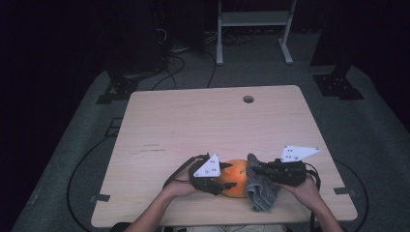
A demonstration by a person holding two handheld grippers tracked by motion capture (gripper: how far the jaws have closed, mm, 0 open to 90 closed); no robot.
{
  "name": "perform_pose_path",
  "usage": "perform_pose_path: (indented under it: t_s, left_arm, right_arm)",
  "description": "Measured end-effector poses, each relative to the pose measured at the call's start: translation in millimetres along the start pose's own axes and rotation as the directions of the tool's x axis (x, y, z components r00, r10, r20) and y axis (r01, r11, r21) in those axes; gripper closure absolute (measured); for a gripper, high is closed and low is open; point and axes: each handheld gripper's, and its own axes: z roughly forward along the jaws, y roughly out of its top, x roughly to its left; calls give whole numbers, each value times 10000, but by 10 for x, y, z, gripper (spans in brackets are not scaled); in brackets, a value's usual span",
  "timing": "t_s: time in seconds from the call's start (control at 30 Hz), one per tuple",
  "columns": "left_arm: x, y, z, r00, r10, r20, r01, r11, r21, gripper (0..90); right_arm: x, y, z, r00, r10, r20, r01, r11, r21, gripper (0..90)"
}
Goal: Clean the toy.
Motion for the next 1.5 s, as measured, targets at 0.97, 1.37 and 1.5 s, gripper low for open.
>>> perform_pose_path:
  t_s: [0.97,1.37,1.5]
  left_arm:
    - [190,-270,-132,9909,-1068,814,1093,9937,-266,273]
    - [168,-241,-96,9927,-1035,625,1053,9941,-273,348]
    - [158,-232,-78,9924,-1118,511,1138,9928,-382,368]
  right_arm:
    - [-95,-46,-19,9977,665,-145,-669,9975,-248,802]
    - [-37,30,-71,9986,452,-271,-465,9978,-482,802]
    - [150,225,-34,9964,-107,-838,11,9935,-1138,803]
